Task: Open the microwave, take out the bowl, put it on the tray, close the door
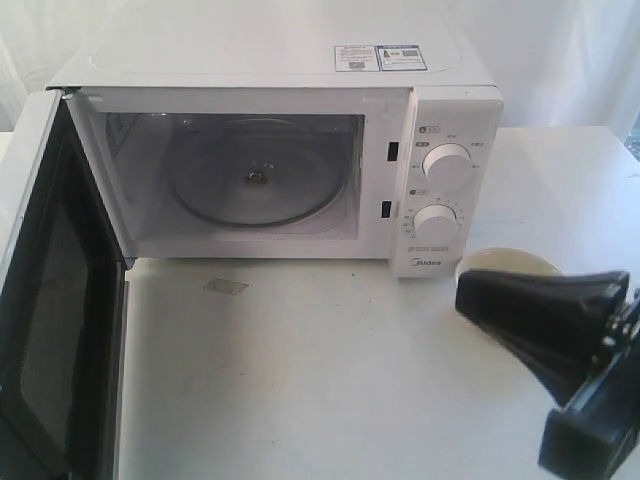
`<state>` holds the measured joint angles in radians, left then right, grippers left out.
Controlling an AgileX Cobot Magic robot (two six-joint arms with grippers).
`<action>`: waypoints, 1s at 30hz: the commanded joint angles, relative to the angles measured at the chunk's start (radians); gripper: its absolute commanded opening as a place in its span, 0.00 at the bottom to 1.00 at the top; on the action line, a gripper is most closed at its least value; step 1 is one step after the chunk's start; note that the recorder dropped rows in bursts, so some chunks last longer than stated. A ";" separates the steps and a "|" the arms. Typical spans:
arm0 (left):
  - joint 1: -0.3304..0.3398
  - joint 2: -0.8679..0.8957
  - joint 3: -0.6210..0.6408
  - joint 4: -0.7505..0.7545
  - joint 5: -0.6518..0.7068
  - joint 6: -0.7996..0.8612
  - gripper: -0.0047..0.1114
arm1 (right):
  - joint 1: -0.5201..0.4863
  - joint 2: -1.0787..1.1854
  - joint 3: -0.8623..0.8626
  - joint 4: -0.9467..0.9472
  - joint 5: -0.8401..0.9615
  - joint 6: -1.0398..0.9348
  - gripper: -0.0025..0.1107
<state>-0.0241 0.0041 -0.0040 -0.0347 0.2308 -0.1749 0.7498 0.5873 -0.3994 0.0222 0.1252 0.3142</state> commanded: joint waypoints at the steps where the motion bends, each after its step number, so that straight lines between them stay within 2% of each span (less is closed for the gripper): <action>1: 0.000 -0.004 0.004 -0.005 0.000 -0.001 0.04 | 0.023 -0.007 0.075 0.030 -0.042 0.006 0.02; 7: 0.000 -0.004 0.004 -0.005 0.000 -0.001 0.04 | 0.023 -0.007 0.105 0.030 -0.047 0.028 0.02; 11: 0.000 -0.004 0.004 -0.005 0.000 -0.001 0.04 | 0.023 -0.007 0.109 0.030 -0.007 0.166 0.02; 15: 0.000 -0.004 0.004 -0.005 0.000 -0.001 0.04 | 0.023 -0.007 0.109 0.030 0.058 0.157 0.02; 20: 0.000 -0.004 0.004 -0.005 0.000 -0.001 0.04 | 0.056 -0.007 0.109 0.034 0.109 0.046 0.02; 24: 0.000 -0.004 0.004 -0.005 0.000 -0.001 0.04 | 0.099 -0.007 0.109 0.034 0.071 0.012 0.02; 30: 0.000 -0.004 0.004 -0.005 0.000 -0.001 0.04 | 0.165 -0.007 0.109 0.032 -0.083 -0.001 0.02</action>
<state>-0.0241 0.0041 -0.0040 -0.0347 0.2308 -0.1749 0.8857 0.5844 -0.2941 0.0533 0.1255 0.3296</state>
